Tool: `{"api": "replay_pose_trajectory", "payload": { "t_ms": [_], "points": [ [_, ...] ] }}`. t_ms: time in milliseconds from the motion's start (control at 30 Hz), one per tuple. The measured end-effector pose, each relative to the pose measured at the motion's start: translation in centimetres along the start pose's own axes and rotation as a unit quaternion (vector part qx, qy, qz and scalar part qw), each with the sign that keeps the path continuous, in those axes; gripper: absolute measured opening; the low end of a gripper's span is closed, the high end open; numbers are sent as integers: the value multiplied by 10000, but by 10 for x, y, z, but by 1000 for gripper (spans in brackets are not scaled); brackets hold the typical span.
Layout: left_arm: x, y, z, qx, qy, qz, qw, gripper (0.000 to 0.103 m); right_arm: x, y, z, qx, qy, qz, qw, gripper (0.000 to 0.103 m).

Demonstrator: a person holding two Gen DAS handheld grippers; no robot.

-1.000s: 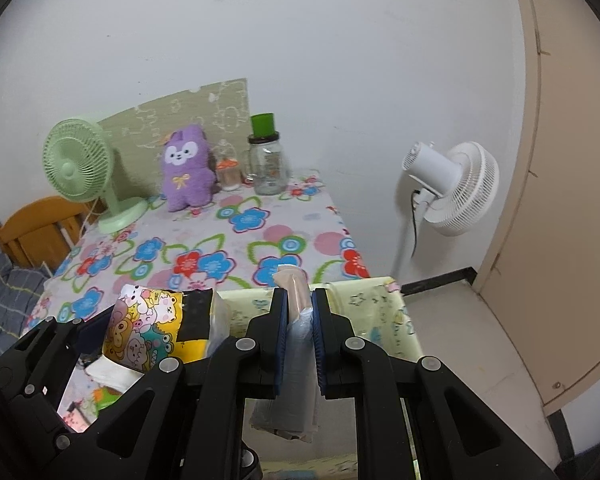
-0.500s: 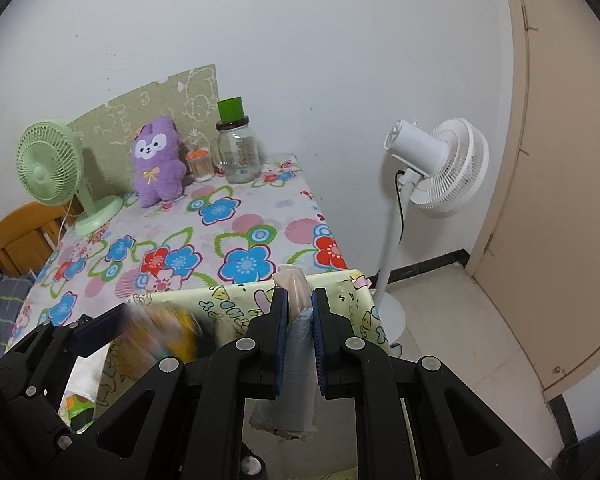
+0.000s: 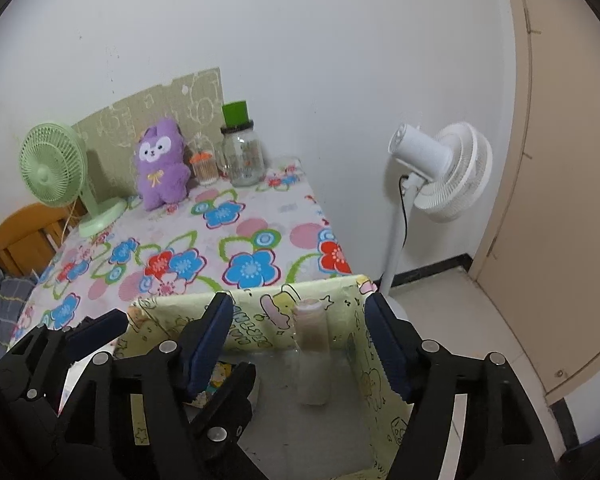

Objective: Organize soft objects
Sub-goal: 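Lower the white roll into the yellow box with the right tool while the left tool releases the pack inside, then withdraw both tools from the box back over the table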

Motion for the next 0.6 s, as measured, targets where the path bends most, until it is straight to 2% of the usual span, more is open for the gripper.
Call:
{"api": "replay_pose_trajectory", "payload": {
  "t_ms": [67,167,600],
  "points": [
    [0,7,-2,21,10,84,10000,100,2,5,-4,16,32,61,10000,82],
    [-1,17,-6,45,11,166,9999,101,2,16,-8,-36,43,190,9998,89],
    [-13,56,-21,101,62,407,9991,101,-8,53,-30,-68,-63,358,9993,95]
  ]
}}
Point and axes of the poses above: each gripper's, at about its wrist camera, not at the fingertips, and y roughly against the way its jaws point, z to its right, x to its top, the point moved 7 cm from there along -y, roughly the way its jaws point, and after that the axes turned 5 degrees about y, right-handed, at the moved point
